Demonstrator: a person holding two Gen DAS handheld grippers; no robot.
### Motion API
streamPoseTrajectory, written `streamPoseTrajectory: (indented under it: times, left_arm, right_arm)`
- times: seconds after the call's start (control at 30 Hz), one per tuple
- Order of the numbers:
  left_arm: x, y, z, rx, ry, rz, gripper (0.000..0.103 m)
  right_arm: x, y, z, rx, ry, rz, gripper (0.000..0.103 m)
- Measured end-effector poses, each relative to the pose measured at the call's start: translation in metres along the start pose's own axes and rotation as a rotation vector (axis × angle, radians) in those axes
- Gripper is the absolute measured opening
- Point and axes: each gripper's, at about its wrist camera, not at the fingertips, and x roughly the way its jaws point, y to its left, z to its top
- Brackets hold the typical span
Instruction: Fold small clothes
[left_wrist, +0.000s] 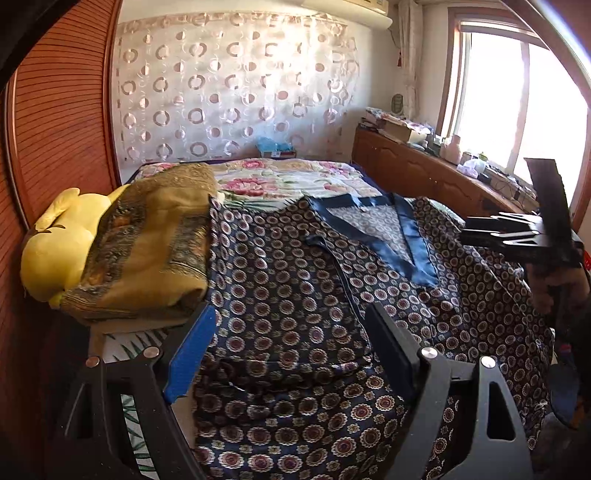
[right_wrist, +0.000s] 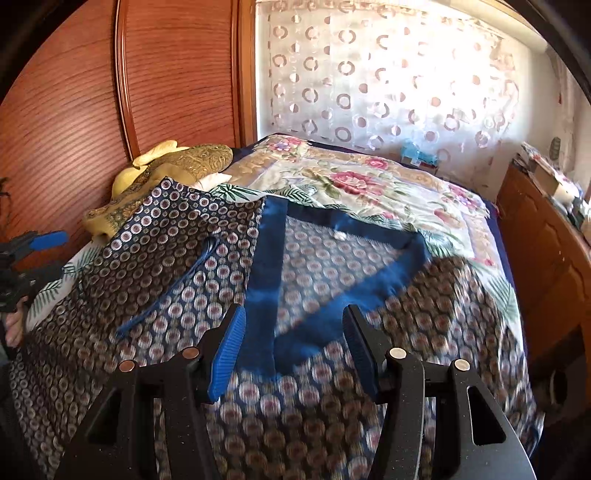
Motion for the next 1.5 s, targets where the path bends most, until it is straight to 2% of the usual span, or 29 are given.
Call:
streamPoseTrajectory:
  times: [0.27,0.43,0.67,0.8,1.07,1.13,1.3,1.33,1.37,1.4,1.47,1.5]
  left_arm:
    - [0.011,-0.011,-0.004,0.013,0.031,-0.025,0.083]
    - [0.026,-0.014,-0.007,0.016,0.082,-0.037,0.083]
    - [0.048,-0.02,-0.009,0.032,0.154,-0.038,0.083]
    - [0.061,-0.025,-0.009,0.049,0.195,-0.031,0.083]
    - [0.081,-0.033,-0.016,0.077,0.254,-0.014,0.083]
    - [0.082,-0.034,-0.016,0.087,0.255,-0.011,0.084]
    - [0.088,-0.045,-0.018,0.141,0.277,0.0,0.094]
    - [0.088,-0.046,-0.018,0.14,0.278,-0.001,0.095]
    - [0.089,-0.046,-0.017,0.138,0.278,-0.002,0.095]
    - [0.089,-0.046,-0.017,0.136,0.278,-0.004,0.095]
    - [0.088,-0.044,-0.017,0.138,0.279,-0.004,0.095]
    - [0.088,-0.044,-0.017,0.138,0.279,-0.004,0.096]
  right_arm:
    - [-0.032,-0.035,-0.058,0.101,0.003,-0.115,0.057]
    - [-0.059,-0.073,-0.091,0.226,0.008,-0.208,0.057]
    - [-0.088,-0.11,-0.114,0.338,0.009,-0.322,0.057]
    - [-0.09,-0.123,-0.123,0.391,0.037,-0.337,0.057]
    - [-0.077,-0.134,-0.122,0.457,0.085,-0.275,0.057]
    - [-0.088,-0.141,-0.121,0.456,0.09,-0.269,0.057]
    - [-0.078,-0.154,-0.115,0.463,0.108,-0.239,0.057]
    - [-0.074,-0.157,-0.114,0.468,0.105,-0.236,0.05]
    - [-0.073,-0.159,-0.114,0.468,0.093,-0.229,0.036]
    - [-0.071,-0.161,-0.113,0.463,0.083,-0.229,0.03]
    - [-0.073,-0.158,-0.112,0.437,0.073,-0.253,0.013]
    - [-0.072,-0.156,-0.113,0.422,0.07,-0.263,0.009]
